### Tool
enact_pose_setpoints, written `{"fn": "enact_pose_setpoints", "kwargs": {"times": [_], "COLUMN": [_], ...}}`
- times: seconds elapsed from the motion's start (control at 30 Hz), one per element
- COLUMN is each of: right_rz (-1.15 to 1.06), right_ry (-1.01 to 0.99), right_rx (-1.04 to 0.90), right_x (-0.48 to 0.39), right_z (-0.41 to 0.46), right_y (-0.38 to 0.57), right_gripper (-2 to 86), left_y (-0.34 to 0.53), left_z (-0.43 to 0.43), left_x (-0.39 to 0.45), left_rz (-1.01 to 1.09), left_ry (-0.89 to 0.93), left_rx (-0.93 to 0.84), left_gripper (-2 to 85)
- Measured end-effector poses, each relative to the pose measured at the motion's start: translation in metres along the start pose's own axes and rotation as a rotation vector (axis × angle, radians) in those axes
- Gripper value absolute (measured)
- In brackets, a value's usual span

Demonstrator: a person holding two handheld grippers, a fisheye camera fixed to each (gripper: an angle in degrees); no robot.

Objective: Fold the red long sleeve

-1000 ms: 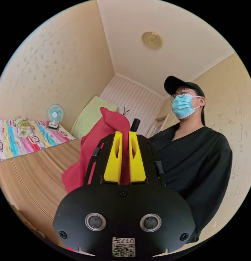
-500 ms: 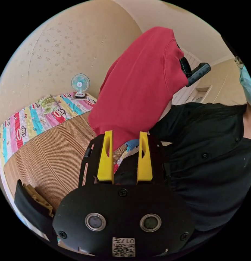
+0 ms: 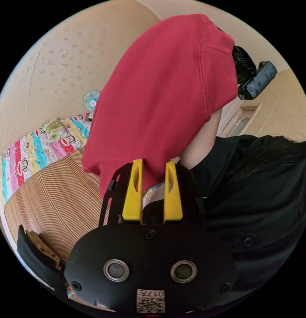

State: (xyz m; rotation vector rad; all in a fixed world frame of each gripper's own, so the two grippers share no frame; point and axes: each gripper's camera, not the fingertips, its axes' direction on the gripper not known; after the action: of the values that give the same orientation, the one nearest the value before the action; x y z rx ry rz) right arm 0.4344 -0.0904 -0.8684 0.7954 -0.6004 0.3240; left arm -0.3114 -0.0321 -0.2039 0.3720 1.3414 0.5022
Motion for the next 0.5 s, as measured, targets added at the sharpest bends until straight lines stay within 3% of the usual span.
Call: {"fn": "enact_pose_setpoints", "kwargs": {"times": [0.1, 0.23, 0.3, 0.37, 0.5], "right_rz": [0.008, 0.101, 0.103, 0.014, -0.231], "right_ry": [-0.076, -0.374, -0.388, -0.323, -0.262], "right_rx": [-0.067, -0.331, -0.408, -0.454, -0.778], "right_x": [0.043, 0.116, 0.133, 0.135, 0.111], "right_z": [0.015, 0.056, 0.088, 0.137, 0.361], "right_y": [0.007, 0.001, 0.002, 0.006, 0.064], "right_gripper": [3.5, 3.4, 3.5, 3.5, 3.5], "left_y": [0.014, 0.031, 0.021, -0.003, -0.101], "left_z": [-0.044, -0.136, -0.167, -0.183, -0.157], "left_x": [-0.025, -0.056, -0.061, -0.07, -0.185], "left_rz": [-0.082, -0.201, -0.18, -0.118, -0.18], "left_ry": [-0.121, -0.235, -0.284, -0.347, -0.506], "left_rx": [0.112, 0.306, 0.369, 0.377, 0.229], "left_gripper": [2.0, 1.0, 0.9, 1.0, 2.3]}}
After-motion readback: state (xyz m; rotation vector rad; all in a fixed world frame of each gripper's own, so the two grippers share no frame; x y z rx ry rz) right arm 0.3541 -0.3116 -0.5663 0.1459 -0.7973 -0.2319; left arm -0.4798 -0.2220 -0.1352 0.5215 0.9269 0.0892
